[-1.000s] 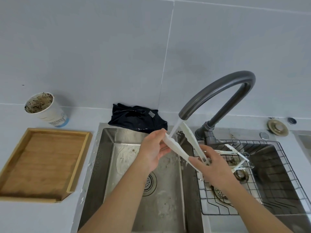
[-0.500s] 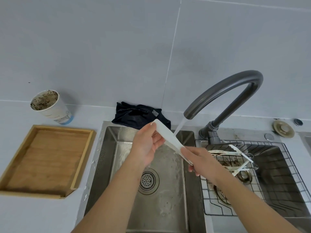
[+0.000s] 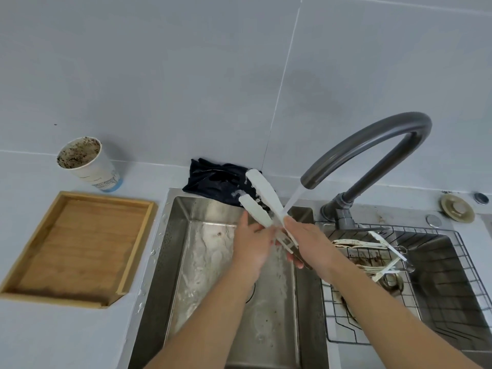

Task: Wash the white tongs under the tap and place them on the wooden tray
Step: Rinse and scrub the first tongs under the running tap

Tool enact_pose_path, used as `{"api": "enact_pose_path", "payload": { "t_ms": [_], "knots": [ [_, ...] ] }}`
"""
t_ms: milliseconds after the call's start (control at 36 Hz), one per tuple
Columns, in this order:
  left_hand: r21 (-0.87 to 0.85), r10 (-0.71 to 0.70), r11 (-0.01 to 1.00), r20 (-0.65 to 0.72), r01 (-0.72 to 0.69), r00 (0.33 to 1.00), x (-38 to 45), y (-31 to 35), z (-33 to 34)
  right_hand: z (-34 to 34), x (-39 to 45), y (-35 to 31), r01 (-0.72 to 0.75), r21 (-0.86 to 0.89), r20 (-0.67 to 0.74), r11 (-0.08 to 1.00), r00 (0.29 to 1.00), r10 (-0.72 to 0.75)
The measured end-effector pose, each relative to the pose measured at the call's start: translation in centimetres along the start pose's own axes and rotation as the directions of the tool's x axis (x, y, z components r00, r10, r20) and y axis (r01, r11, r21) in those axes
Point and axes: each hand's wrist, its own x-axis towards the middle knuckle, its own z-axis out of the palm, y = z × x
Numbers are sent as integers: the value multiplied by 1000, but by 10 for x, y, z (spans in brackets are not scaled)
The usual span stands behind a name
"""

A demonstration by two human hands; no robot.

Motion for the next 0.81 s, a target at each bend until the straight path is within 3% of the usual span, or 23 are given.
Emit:
{"api": "enact_pose_path", "payload": {
  "t_ms": [167,389,444,528,611,694,806],
  "knots": [
    [170,87,984,-165,-59,982,9,-3,15,6,-11,6,43,-11,-62,999,997,-43],
    [368,110,930,-255,-8,961,23,2,20,3,-28,16,42,-87,-108,995,993,-51],
    [444,148,896,-258,-19,955,30,5,12,4,-33,20,37,-90,-100,995,994,-46],
    [525,198,848,-186,-73,963,32,10,8,-1,-38,26,-49,52,-102,997,993,54],
    [349,157,929,-76,-121,985,27,9,11,-7,-36,30,-111,202,-124,973,983,137],
    [44,-14,999,28,13,1000,22,10,11,-10,-32,34,-170,353,-94,920,972,216],
    [-288,-116,942,196,171,974,16,11,10,-12,-32,37,-206,554,5,807,970,245]
  ]
}}
